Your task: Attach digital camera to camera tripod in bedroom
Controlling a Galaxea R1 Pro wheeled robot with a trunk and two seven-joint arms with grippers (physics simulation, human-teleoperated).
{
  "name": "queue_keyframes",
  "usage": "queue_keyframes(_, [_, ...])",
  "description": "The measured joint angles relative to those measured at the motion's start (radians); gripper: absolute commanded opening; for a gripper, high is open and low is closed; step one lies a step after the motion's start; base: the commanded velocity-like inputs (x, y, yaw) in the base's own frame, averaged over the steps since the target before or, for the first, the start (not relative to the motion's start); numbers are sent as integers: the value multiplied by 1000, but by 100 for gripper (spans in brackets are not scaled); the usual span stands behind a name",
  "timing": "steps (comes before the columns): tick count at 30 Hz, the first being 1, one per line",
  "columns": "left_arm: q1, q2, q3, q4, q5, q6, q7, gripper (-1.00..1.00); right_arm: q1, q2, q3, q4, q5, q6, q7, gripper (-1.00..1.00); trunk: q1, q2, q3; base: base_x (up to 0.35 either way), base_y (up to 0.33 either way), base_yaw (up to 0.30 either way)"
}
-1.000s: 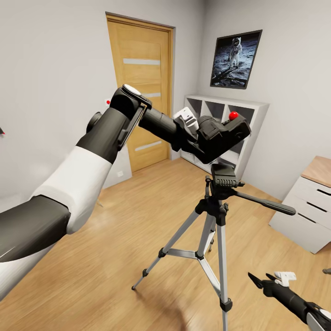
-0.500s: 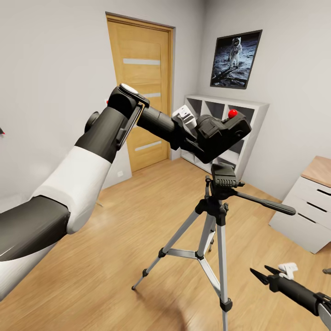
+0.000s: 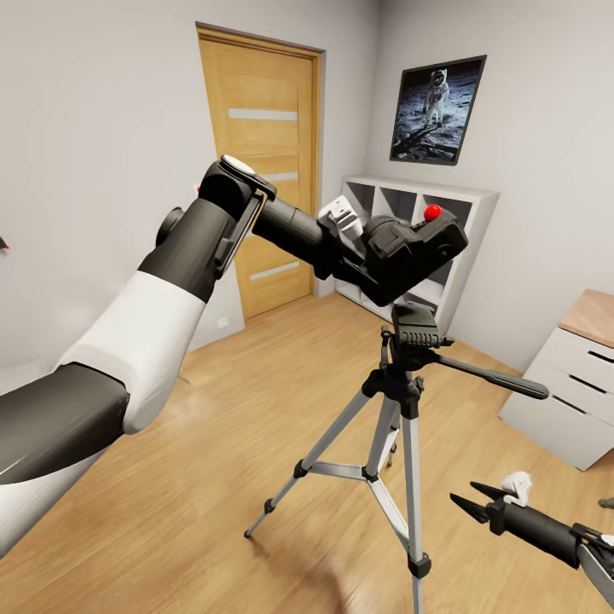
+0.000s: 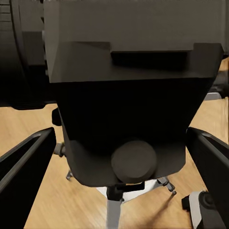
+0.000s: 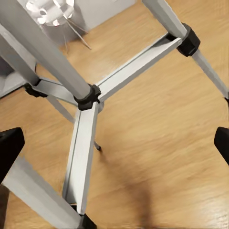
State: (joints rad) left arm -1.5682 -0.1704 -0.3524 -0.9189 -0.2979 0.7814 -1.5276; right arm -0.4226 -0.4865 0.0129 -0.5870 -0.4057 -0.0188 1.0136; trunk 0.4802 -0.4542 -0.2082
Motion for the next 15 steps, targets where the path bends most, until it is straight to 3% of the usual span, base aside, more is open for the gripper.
queue_keyframes(6, [0,2,-1,5,-8,-3,-34,-100,0,8,-1,-35,54,28,43,100,0,0,0,0,0,0])
queue_keyframes(15, [-1,16,-2,3,-10,-5,-34,-100,0,8,1,-83,71,48,69,100,0,0,0,0,0,0])
